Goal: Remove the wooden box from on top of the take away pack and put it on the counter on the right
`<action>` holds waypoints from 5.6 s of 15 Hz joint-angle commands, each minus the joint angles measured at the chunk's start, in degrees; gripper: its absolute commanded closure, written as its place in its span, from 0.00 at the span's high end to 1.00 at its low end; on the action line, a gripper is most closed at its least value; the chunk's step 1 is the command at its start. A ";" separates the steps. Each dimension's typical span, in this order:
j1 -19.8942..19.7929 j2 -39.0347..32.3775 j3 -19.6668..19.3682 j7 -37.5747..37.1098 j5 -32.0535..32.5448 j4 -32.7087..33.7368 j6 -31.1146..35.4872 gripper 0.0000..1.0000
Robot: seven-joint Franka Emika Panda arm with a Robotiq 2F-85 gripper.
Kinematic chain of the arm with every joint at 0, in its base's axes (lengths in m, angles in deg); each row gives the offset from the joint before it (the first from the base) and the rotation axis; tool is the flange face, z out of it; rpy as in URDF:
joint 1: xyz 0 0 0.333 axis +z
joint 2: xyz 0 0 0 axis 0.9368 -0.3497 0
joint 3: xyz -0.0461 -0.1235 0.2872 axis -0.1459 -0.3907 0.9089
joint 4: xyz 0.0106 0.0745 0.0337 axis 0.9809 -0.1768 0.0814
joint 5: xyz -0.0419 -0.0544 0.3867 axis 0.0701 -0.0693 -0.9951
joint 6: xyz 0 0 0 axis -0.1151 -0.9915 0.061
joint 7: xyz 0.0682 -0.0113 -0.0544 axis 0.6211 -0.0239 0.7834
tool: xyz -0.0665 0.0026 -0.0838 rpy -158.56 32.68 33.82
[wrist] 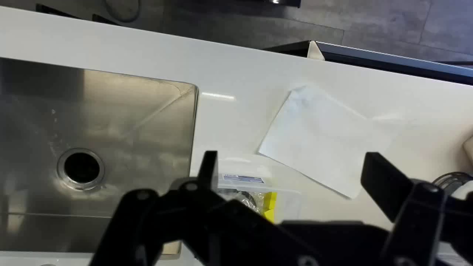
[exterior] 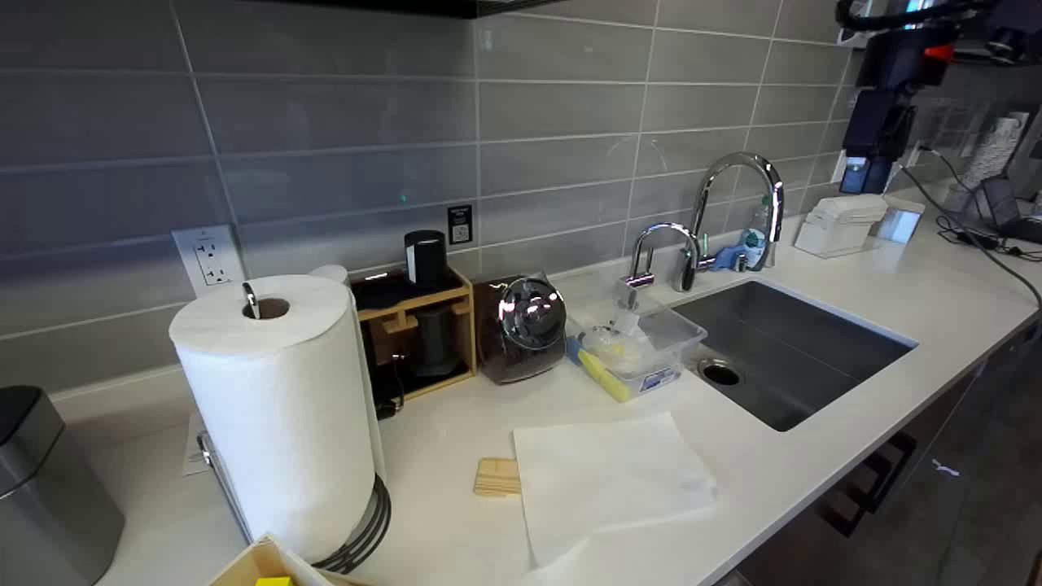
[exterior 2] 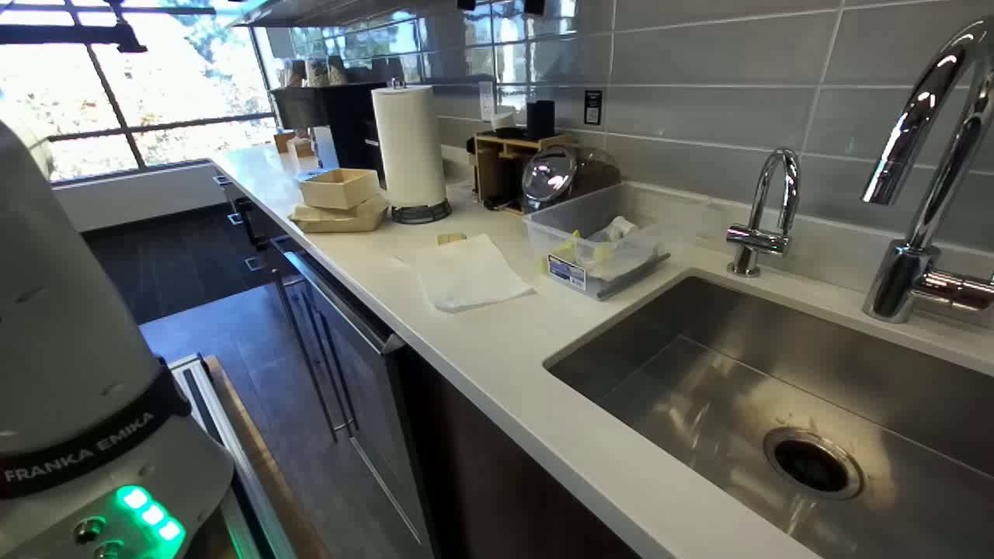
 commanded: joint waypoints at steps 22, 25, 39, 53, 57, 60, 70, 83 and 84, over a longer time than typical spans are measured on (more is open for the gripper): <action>7.10 -11.57 16.27 -7.11 -5.89 7.19 9.71 1.00; 7.06 -11.58 16.20 -7.11 -5.89 7.38 9.70 1.00; 13.51 -10.40 25.98 -32.45 -19.02 -6.72 36.08 1.00; 17.27 -29.45 28.94 -28.50 -21.16 5.90 39.27 1.00; 17.24 -30.66 28.98 -27.81 -21.41 7.24 39.26 1.00; 19.21 -33.98 29.35 -30.12 -17.64 10.26 40.08 1.00; 25.18 -43.04 31.25 -30.90 -14.99 14.36 46.56 1.00; 27.48 -57.18 31.39 -30.65 -15.30 24.89 48.33 0.86; 27.62 -57.82 31.38 -30.77 -15.28 25.47 48.08 0.82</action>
